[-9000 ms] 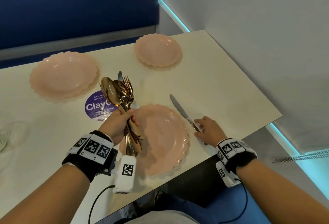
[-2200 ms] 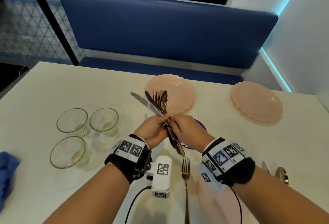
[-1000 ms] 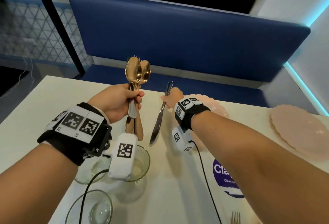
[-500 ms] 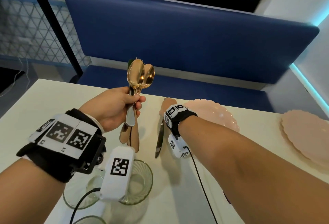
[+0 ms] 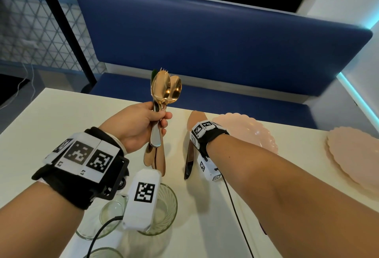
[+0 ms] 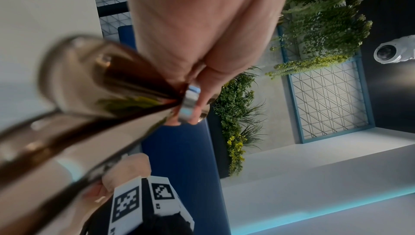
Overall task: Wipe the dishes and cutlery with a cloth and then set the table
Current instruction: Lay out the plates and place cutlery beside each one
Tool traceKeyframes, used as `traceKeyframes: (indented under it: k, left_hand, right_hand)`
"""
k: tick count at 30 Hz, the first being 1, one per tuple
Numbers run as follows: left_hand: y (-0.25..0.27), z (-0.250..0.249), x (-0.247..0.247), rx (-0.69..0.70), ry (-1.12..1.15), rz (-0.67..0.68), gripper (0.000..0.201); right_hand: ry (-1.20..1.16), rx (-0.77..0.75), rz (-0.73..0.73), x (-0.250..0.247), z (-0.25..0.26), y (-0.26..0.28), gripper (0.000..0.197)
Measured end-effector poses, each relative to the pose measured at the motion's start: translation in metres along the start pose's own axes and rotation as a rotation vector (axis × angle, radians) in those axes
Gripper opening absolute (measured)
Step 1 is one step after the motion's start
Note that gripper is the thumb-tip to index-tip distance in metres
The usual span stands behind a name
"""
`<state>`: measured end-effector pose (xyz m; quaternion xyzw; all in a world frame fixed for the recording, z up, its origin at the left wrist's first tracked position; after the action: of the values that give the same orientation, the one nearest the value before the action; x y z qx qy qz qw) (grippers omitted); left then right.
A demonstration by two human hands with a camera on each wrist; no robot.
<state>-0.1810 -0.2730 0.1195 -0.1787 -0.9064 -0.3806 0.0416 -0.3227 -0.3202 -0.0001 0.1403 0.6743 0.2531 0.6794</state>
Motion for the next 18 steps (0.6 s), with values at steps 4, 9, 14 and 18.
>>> traceKeyframes:
  k: [4, 9, 14, 18]
  left_hand:
    - [-0.002, 0.001, -0.002, -0.004, 0.014, -0.005, 0.019]
    - [-0.002, 0.002, -0.004, -0.010, 0.048, 0.007, 0.019]
    - [-0.002, 0.001, -0.006, -0.022, 0.088, 0.013, 0.023]
    - [0.002, 0.003, 0.004, -0.019, 0.070, 0.046, 0.027]
  right_hand:
    - [-0.099, 0.058, -0.055, -0.007, -0.005, -0.010, 0.046]
    - [-0.367, 0.138, -0.321, -0.046, -0.014, 0.003, 0.015]
    - [-0.701, -0.126, -0.881, -0.117, -0.011, 0.065, 0.015]
    - [-0.520, -0.681, -0.816, -0.143, 0.054, 0.116, 0.013]
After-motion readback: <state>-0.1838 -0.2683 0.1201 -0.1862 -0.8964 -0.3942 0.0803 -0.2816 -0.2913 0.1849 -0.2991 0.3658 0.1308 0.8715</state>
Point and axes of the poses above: each hand's wrist, its own y-axis away from the middle knuckle, its own x-axis out of the palm, z = x × y, the point moved 9 cm from there along -y, towards the middle knuckle, and after that the axes turned 11 degrees about -x, right-handed, at the moved point
